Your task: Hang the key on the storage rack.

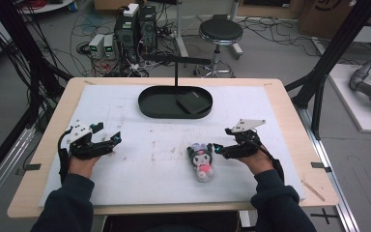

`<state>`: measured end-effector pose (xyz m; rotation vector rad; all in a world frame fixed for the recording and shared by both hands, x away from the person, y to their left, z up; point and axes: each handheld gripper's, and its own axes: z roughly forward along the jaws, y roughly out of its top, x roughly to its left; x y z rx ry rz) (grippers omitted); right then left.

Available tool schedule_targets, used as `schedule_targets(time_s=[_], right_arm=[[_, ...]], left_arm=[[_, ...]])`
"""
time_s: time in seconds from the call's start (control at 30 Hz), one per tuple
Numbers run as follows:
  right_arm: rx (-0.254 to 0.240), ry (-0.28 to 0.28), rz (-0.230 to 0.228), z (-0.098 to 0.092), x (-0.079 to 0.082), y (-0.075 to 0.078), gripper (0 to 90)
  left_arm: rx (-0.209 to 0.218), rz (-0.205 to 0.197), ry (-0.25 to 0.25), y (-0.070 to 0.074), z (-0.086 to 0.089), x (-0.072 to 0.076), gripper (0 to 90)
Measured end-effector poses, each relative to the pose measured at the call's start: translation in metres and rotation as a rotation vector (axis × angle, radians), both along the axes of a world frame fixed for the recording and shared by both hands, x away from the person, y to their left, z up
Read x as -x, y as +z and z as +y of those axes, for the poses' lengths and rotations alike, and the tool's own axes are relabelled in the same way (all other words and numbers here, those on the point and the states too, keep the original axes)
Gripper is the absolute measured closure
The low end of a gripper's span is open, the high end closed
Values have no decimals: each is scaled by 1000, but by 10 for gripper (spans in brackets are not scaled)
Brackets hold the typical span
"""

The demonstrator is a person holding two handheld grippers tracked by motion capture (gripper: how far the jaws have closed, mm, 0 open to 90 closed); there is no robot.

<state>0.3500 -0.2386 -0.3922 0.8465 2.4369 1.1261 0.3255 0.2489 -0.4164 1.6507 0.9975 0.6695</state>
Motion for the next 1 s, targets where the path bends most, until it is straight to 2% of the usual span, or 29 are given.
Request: schedule_targets(time_s=[0.07, 0.13, 0.23, 0.3, 0.4, 0.47, 0.5, 0.57, 0.67, 0.77, 0.87, 0.97, 1.0], right_arm=[[-32, 23, 26, 5, 1, -2, 239], [-83, 62, 44, 10, 1, -2, 239], [-95, 79, 61, 18, 2, -3, 235], [-77, 96, 85, 26, 4, -8, 221], [-4, 130, 133, 42, 5, -20, 219], [-15, 163, 164, 49, 4, -26, 214], [1, 176, 161, 52, 3, -27, 223], [1, 196, 189, 55, 4, -29, 322], [8, 225, 188, 55, 4, -27, 417], [5, 242, 188, 52, 2, -25, 442], [39, 279, 144, 44, -4, -20, 440], [68, 354, 82, 32, -11, -14, 433], [93, 389, 64, 28, -14, -13, 429]], left_arm=[[-1, -1, 1, 0, -1, -1, 208], [-1, 4, 1, -1, -1, -2, 209], [-1, 7, 1, -2, -1, -3, 209], [1, 8, 2, -2, -1, -3, 210], [0, 7, -1, -2, -1, -3, 210], [-1, 7, 0, -2, -1, -2, 211], [-1, 8, 0, -2, -1, -2, 211], [-1, 8, 0, -2, -1, -3, 212], [-4, 10, -1, -2, -1, -3, 213], [-1, 9, 4, -2, 0, -2, 214], [-1, 7, 8, -2, 0, -2, 214], [0, 12, 7, -2, 1, -2, 214], [-1, 13, 6, -2, 1, -3, 214]])
